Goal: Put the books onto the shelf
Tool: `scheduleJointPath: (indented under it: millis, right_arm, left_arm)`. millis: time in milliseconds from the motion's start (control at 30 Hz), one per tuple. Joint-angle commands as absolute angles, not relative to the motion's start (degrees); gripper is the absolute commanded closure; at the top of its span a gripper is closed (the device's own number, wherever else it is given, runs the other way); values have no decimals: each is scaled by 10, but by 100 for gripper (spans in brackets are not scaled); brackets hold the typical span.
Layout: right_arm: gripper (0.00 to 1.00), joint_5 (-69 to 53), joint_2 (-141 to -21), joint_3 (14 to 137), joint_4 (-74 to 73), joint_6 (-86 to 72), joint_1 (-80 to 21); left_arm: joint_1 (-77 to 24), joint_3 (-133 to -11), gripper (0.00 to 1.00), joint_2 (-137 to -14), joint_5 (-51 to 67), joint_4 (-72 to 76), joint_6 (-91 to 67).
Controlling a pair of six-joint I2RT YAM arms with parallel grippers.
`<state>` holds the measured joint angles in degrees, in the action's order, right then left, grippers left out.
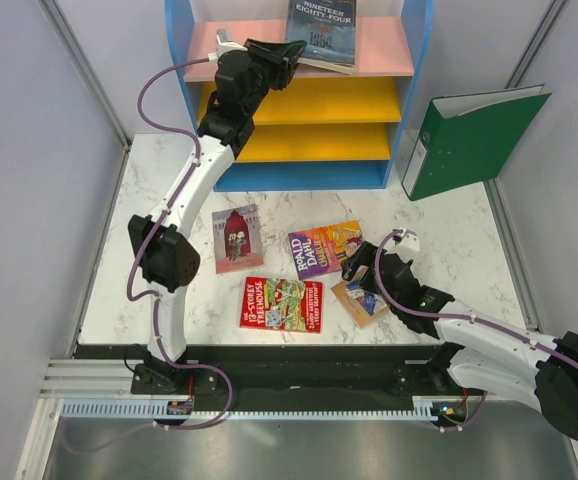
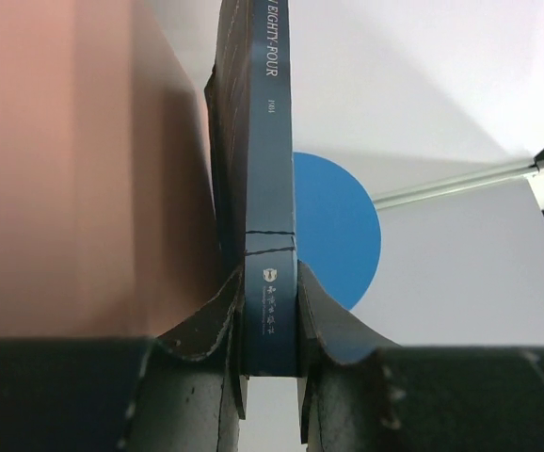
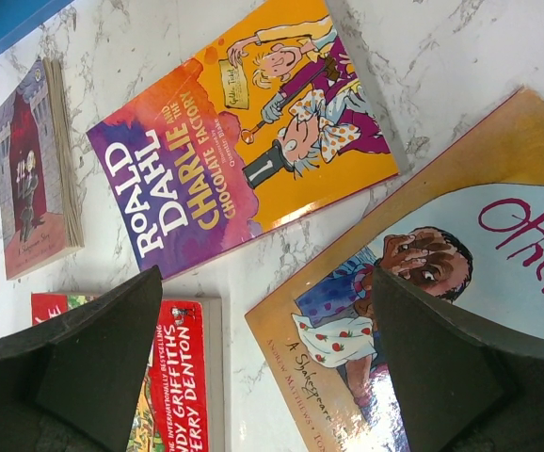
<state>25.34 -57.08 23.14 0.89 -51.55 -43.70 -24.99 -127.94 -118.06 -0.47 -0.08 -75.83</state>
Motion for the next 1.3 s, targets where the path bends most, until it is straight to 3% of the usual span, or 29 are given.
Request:
scheduleJointPath:
  millis: [0, 167, 433, 533, 800, 900, 1100, 1267]
  right_arm:
    - [2, 251, -574, 235, 27, -509, -436]
    - [2, 249, -579, 236, 28, -508, -436]
    - [2, 250, -577, 235, 29, -508, -436]
    - [2, 250, -576, 235, 30, -508, -436]
    - [2, 251, -573, 233, 30, -508, -436]
    - [2, 250, -573, 232, 31, -508, -436]
    - [2, 249, -573, 232, 32, -508, -437]
    - [2, 250, -573, 232, 32, -509, -437]
  left_arm:
    - [-252, -1339, 98, -1190, -42, 61, -834]
    - [-253, -1338, 94, -1200, -36, 61, -867]
    - [-252, -1338, 37, -1208, -3, 79, -875]
    - [-251, -1338, 25, -1206, 14, 81, -876]
    - [-246, -1332, 15, -1173, 20, 11, -886]
    - [-243, -1337, 1, -1158, 5, -1, -896]
    - [-239, -1375, 0, -1135, -18, -108, -849]
    - [-239, -1290, 0, -1087, -20, -149, -858]
